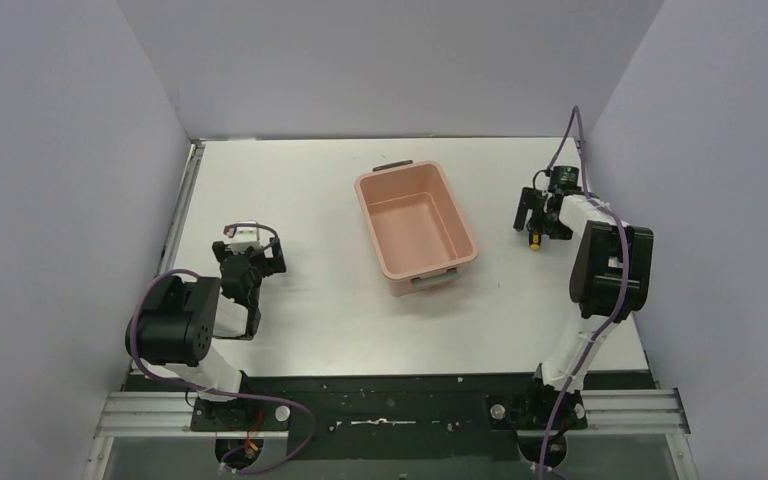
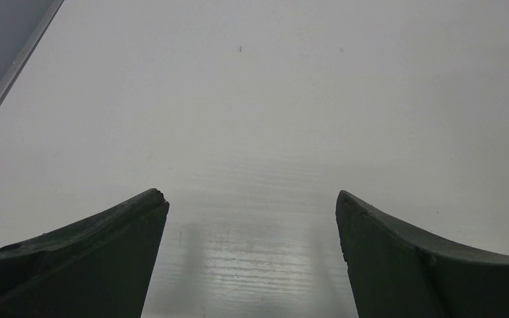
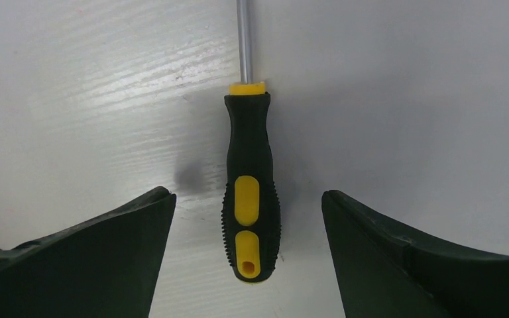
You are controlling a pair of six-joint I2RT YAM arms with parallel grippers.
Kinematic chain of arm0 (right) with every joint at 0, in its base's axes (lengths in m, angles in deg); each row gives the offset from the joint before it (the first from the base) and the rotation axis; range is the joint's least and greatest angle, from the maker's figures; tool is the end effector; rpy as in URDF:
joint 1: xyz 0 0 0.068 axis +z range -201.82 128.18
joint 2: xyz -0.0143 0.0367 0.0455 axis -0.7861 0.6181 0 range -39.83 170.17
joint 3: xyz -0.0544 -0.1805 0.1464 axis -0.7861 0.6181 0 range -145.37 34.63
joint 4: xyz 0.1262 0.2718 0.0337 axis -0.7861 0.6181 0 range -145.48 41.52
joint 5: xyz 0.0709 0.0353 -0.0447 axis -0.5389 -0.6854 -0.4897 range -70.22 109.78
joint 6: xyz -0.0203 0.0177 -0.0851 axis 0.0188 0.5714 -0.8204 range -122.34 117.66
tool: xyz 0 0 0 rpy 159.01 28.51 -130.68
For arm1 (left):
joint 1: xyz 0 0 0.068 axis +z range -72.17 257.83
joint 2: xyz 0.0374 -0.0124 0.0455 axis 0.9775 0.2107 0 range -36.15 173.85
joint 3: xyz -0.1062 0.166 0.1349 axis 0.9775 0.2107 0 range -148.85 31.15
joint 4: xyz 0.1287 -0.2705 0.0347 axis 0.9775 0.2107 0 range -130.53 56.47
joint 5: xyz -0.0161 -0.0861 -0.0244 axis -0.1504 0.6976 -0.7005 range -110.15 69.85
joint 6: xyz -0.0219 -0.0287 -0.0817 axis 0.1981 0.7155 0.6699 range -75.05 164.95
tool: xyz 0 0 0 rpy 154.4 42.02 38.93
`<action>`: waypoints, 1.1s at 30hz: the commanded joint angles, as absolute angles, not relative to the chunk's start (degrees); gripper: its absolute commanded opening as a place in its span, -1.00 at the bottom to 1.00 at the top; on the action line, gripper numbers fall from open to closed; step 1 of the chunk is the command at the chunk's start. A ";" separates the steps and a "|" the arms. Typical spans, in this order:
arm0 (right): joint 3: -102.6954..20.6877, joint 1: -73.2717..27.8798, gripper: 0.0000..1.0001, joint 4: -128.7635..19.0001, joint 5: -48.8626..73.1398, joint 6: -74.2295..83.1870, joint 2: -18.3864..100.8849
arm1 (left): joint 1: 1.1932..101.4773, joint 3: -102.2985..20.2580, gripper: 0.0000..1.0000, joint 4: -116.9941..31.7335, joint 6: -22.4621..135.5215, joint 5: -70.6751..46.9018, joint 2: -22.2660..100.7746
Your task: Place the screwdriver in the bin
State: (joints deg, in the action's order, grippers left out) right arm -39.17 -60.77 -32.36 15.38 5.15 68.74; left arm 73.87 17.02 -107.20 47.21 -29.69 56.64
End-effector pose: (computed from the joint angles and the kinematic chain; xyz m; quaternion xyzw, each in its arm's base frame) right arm 0.4402 -0.0632 0.0857 0.1267 0.9519 0.0334 0.2768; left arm 0.2959 -0.0073 0.0403 -0.0408 0.7751 0.0305 0.6298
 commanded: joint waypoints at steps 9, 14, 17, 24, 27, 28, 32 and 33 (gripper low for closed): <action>-40.12 -61.18 -1.00 -30.63 14.58 4.94 69.11 | 73.97 16.64 0.95 -109.85 46.78 -28.97 56.05; -43.36 -60.88 -1.00 -27.14 16.17 5.08 61.19 | 73.97 16.64 0.95 -109.82 46.78 -28.99 56.07; -45.86 -60.65 -1.00 -24.38 15.70 6.12 56.53 | 73.97 16.64 0.95 -109.86 46.72 -29.00 56.06; -52.27 -54.10 -1.00 -17.96 15.44 7.02 48.28 | 73.98 16.64 0.95 -109.84 46.77 -29.00 56.10; -54.99 -46.76 -1.00 -16.44 17.47 6.86 46.28 | 73.97 16.64 0.95 -109.85 46.74 -29.00 56.05; -55.95 -42.95 -1.00 -16.05 18.52 7.19 46.00 | 73.97 16.65 0.95 -109.83 46.76 -29.00 56.09; -57.65 -31.44 -1.00 -16.80 22.56 9.36 45.11 | 73.97 16.65 0.95 -109.79 46.78 -28.99 56.06; -57.66 -28.90 -1.00 -17.53 22.93 9.96 45.08 | 73.97 16.65 0.95 -109.80 46.72 -28.97 56.05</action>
